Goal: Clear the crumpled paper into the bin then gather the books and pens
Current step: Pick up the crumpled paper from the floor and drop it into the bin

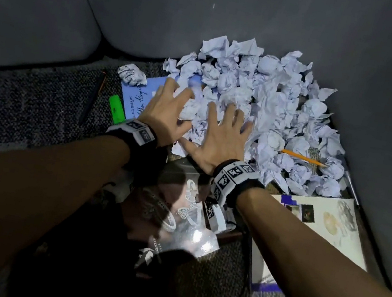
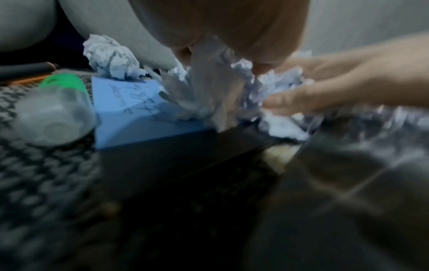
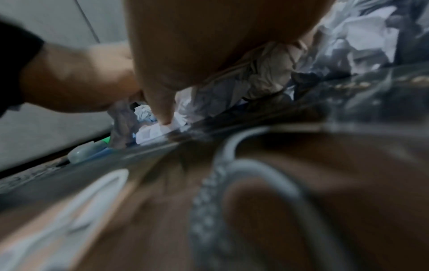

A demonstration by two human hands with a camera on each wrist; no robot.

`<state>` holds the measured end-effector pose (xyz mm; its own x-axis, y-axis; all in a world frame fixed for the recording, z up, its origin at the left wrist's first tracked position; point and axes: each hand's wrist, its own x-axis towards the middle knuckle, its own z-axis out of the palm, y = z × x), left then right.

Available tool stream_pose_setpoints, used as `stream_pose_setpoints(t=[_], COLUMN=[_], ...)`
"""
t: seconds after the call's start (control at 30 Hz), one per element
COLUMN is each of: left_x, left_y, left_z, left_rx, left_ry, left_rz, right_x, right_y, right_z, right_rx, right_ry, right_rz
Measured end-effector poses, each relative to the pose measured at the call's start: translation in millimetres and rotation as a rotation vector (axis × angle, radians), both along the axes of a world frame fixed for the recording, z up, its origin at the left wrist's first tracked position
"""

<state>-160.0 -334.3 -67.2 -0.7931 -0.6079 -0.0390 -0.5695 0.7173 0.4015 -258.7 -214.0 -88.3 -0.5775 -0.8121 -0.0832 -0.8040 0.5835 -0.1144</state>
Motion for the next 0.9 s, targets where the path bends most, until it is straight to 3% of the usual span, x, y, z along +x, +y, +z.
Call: stream_pose_setpoints(t=[0.1,0.23,0.43,0.53,0.7,0.83,0.9], left_x=[2.6,7.0,-12.4,-19.6,-4.8,8.9,10.9], left_y=[-3.6,-8.2,-9.6,-6.9,-5.5,-0.7,2.0], left_z=[-11.6,-18.7,-22.9,-27.4,-35.4,-34.9,-36.5], left_rx=[-0.134,0.059,0.104,0.162,0.11,-0.102,-0.106], left_ry=[-0.051,-0.008,-0.031,0.035,0.115,0.014,-0.021], left_rz=[-0.113,-0.184,-0.215,-0.171,-0.186,-0.234,-0.226], right_x=[-1.4,4.5,-12.3,-23.9,-43.8,-44.1,-54.4], right_y=[3.4,5.0,3.0,-3.1,-0.9,6.4,13.3], right_z=[3.1,6.2,5.4,8.2,27.1,63.3,78.7], right_rx=[0.017,0.079,0.082,0.06,-0.202,-0.526,-0.591], right_ry=[0.028,0.073,-0.036,-0.11,-0.144,-0.284,-0.314], right_rz=[0.023,0.018,-0.015,-0.033,-0.063,-0.183,-0.237])
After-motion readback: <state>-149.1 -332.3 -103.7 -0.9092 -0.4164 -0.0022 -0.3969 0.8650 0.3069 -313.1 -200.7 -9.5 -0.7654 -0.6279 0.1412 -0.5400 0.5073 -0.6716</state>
